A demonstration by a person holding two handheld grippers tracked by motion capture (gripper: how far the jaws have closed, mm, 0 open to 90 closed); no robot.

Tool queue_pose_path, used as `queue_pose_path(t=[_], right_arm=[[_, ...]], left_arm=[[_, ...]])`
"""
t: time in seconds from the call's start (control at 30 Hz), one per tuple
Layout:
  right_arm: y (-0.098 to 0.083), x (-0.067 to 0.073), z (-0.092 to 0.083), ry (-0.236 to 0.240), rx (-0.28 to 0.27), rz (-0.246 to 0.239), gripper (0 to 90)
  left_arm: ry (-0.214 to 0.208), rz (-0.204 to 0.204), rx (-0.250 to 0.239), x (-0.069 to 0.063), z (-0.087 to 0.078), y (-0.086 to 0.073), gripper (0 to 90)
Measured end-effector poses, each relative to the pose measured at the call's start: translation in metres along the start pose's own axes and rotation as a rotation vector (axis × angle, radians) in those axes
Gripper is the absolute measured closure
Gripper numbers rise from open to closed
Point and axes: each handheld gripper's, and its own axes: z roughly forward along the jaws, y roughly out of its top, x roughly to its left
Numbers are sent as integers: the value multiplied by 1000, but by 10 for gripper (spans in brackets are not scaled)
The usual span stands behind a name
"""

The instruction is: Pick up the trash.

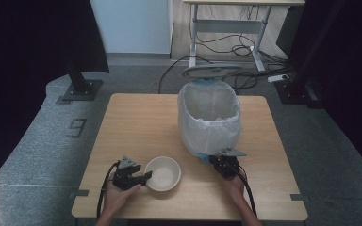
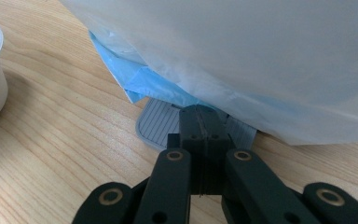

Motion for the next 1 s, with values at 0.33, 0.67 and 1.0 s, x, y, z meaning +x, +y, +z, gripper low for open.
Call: queue_pose_path(t=[0.33,0.67,1.0], right_arm=[[0,0,0,-1,1,-2,895],[0,1,0,-3,0,-5,895],[0,1,0,-7,0,-11,894]], left_arm=[[-57,-9,35,1,7,-2,626],[-145,-85,1,12,-2,-4,807],[-180,-171,-162,33,-38,-6,840]])
